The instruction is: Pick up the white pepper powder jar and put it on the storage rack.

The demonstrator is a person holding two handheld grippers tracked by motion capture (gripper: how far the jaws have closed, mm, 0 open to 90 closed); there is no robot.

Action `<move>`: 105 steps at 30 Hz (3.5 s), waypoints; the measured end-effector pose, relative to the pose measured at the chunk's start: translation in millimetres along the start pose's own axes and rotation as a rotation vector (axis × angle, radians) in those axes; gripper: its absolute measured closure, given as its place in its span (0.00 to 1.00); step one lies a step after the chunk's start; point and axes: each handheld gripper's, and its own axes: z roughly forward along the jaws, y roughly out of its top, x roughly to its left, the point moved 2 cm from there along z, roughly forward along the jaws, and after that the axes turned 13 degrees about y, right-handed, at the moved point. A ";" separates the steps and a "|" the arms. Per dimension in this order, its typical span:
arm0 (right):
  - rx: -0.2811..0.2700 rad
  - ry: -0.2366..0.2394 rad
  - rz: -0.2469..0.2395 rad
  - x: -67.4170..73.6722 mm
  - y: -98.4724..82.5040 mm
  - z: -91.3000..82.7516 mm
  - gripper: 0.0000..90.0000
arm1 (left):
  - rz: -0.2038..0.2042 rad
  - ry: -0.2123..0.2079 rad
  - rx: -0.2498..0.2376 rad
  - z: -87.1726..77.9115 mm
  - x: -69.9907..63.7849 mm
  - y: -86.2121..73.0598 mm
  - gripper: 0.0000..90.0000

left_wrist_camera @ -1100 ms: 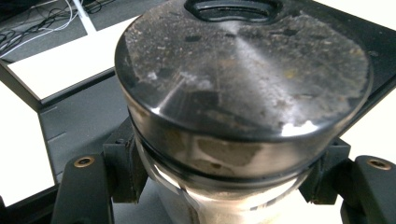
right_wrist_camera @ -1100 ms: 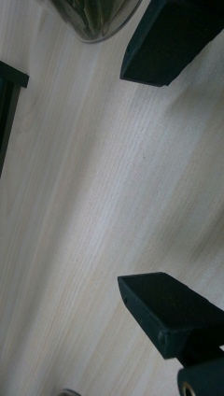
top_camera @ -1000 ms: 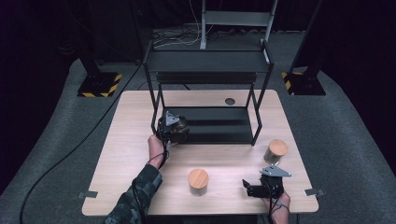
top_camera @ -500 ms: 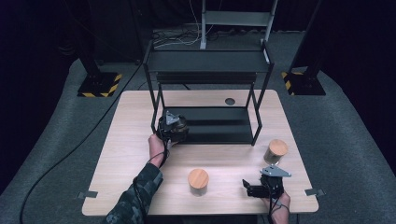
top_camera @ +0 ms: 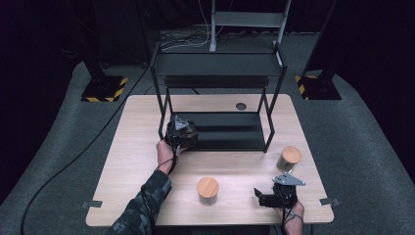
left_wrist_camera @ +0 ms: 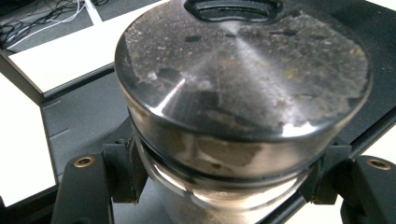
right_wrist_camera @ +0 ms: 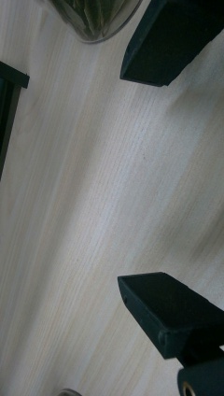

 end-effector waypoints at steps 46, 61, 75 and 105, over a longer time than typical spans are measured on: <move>0.012 0.004 -0.005 0.3 0.2 0.9 0.02 | -0.080 0.016 -0.027 16.6 0.5 -1.7 0.33; 0.010 0.000 -0.007 0.3 0.1 0.7 0.02 | -0.089 0.024 -0.030 17.5 0.1 -1.5 0.33; 0.009 0.000 -0.006 0.3 0.1 0.7 0.02 | -0.073 0.017 -0.011 15.7 0.1 -0.8 0.33; 0.009 -0.001 -0.006 0.3 0.1 0.6 0.02 | 0.040 -0.166 0.204 -27.7 -15.1 -24.1 0.01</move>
